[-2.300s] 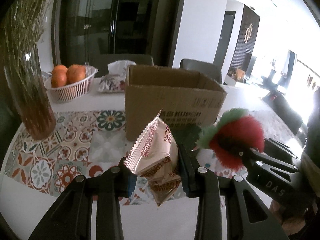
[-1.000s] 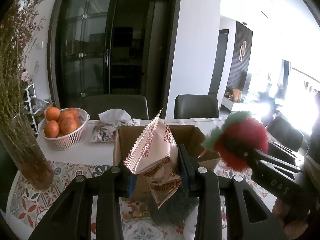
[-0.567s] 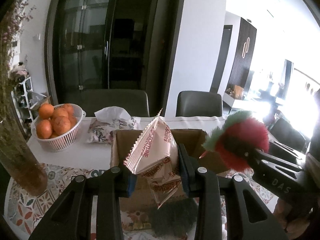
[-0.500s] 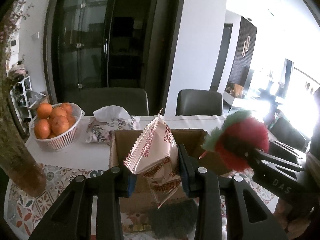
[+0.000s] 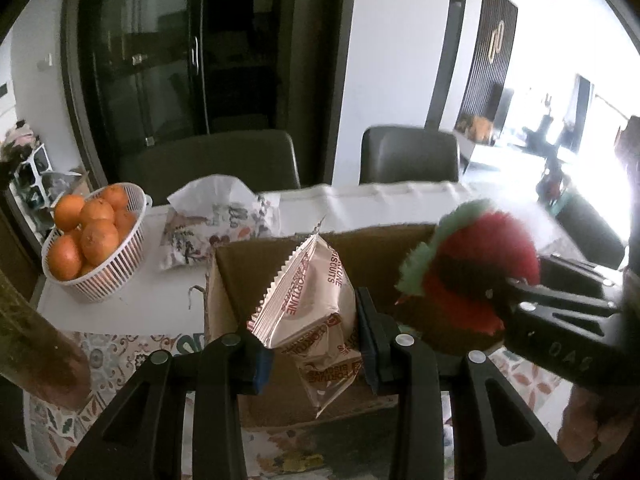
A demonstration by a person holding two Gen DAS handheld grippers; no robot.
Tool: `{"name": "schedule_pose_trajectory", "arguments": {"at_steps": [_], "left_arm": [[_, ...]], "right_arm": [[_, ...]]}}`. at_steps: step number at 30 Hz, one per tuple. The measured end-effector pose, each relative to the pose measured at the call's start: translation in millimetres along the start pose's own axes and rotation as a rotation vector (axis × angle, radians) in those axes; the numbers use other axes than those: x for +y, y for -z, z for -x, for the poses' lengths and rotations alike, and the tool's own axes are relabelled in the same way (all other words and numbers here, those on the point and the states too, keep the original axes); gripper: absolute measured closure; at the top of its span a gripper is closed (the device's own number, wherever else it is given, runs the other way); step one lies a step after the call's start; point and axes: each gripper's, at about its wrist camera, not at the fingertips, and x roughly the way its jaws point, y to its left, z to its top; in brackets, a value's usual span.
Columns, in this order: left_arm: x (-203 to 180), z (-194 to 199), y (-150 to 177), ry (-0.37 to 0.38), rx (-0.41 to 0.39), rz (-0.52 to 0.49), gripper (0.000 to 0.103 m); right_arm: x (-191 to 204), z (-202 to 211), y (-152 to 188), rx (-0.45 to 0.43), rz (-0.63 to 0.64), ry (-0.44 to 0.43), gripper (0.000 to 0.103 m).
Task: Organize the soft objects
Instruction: 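Lift and carry the red plush and snack bag over the box with both tools, then open both tools to drop the plush and snack bag into the box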
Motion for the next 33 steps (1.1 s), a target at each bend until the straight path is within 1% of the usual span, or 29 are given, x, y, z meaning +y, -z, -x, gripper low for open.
{"name": "schedule_pose_trajectory", "arguments": {"at_steps": [1, 4, 5, 6, 7, 8, 11, 14, 17, 23, 27, 33], "left_arm": [[0.0, -4.7, -0.2, 0.003, 0.019, -0.002, 0.067], [-0.3, -17.3, -0.4, 0.008, 0.072, -0.001, 0.067], [-0.6, -21.5, -0.5, 0.010, 0.091, 0.000, 0.062], [-0.6, -24.0, 0.2, 0.011, 0.100, 0.003, 0.051], [0.6, -26.1, 0.5, 0.011, 0.111, 0.013, 0.043], [3.4, -27.1, 1.2, 0.008, 0.117, 0.031, 0.034], [5.6, -23.6, 3.0, -0.001, 0.106, 0.054, 0.034], [2.9, -14.6, 6.8, -0.014, 0.100, 0.039, 0.034], [0.7, -6.6, 9.6, -0.026, 0.091, 0.028, 0.034], [-4.9, 21.5, 19.1, -0.047, 0.044, 0.001, 0.034], [-7.6, 38.1, 23.8, -0.053, 0.022, -0.011, 0.034], [-6.2, 61.2, 33.6, -0.072, 0.006, 0.005, 0.034]], "right_arm": [[-1.9, -4.4, -0.7, 0.014, -0.007, 0.001, 0.063], [-3.7, -14.4, -2.1, 0.048, -0.019, 0.006, 0.057], [-4.7, -18.1, -3.2, 0.064, -0.026, -0.003, 0.046], [-6.3, -21.4, -4.4, 0.077, -0.040, -0.010, 0.039], [-7.4, -23.0, -5.1, 0.083, -0.057, -0.002, 0.029], [-9.5, -23.8, -5.6, 0.081, -0.069, 0.007, 0.029], [-11.1, -18.0, -3.7, 0.057, -0.083, 0.038, 0.029], [-9.0, -8.9, 0.1, 0.031, -0.069, 0.071, 0.029], [-5.8, 1.5, 4.3, 0.014, -0.058, 0.085, 0.029], [-1.2, 25.0, 11.4, -0.026, -0.029, 0.106, 0.029], [4.5, 41.9, 17.2, -0.048, -0.017, 0.106, 0.029], [12.5, 55.4, 26.0, -0.054, -0.008, 0.086, 0.029]]}}
